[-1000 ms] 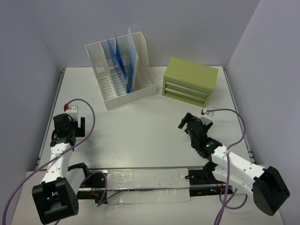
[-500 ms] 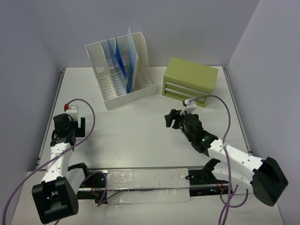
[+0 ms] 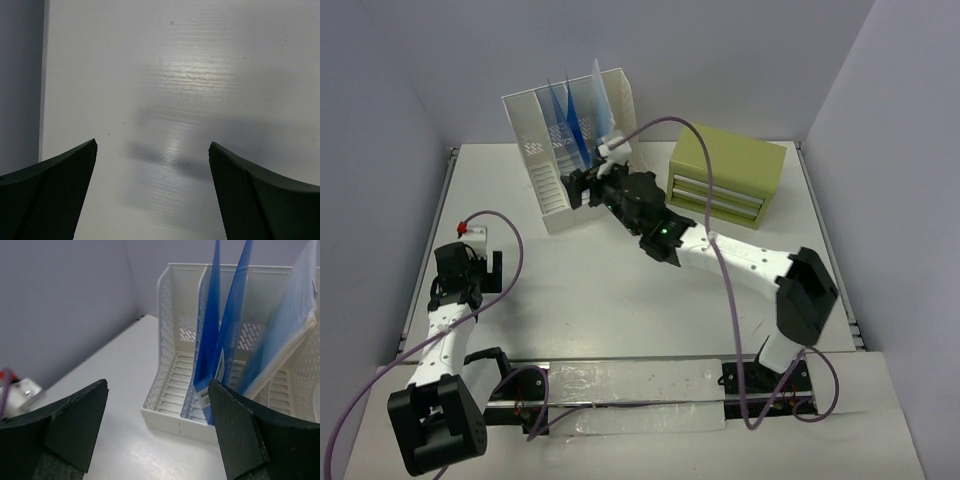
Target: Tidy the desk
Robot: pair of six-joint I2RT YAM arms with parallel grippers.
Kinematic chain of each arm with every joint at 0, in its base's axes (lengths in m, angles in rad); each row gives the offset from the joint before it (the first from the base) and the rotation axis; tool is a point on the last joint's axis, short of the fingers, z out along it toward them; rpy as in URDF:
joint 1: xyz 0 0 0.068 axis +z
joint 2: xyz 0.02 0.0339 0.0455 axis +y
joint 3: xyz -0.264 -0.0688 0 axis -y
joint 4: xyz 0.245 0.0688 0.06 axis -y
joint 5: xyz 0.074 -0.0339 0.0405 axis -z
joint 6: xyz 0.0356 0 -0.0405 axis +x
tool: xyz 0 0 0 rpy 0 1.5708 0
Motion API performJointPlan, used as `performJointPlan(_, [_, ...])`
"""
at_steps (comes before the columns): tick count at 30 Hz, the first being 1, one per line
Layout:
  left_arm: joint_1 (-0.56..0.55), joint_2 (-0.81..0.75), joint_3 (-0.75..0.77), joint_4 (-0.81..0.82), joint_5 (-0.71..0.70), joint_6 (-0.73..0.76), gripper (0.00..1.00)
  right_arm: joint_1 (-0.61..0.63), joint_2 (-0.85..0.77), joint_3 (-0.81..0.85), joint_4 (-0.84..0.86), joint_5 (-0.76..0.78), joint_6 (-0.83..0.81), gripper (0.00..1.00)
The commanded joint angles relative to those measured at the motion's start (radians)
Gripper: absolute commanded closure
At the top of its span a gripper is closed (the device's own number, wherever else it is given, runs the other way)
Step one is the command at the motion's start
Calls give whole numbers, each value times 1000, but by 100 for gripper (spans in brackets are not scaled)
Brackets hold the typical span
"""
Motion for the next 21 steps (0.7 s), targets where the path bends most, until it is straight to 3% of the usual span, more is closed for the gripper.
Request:
performJointPlan(1, [5,9,29,23,17,-5,1,7,135,179,-31,112,-91,13])
performJointPlan(6, [5,3,28,22,23,-3,1,4,281,366,-88,253,-180,20])
performJointPlan(8, [6,-2,26,21,24,-1,1,1,348,433,-101,287,-204,40])
performJointPlan(10, [5,-5,26,21,24,-1,1,-2,382,457,-99,302,-205,50])
performJointPlan(15, [5,-25,20,17,32,2,1,-6,375,395,-62,330,-186,49])
performJointPlan(21, [6,-12,24,20,28,1,1,-8,352,344,-58,262,-174,64])
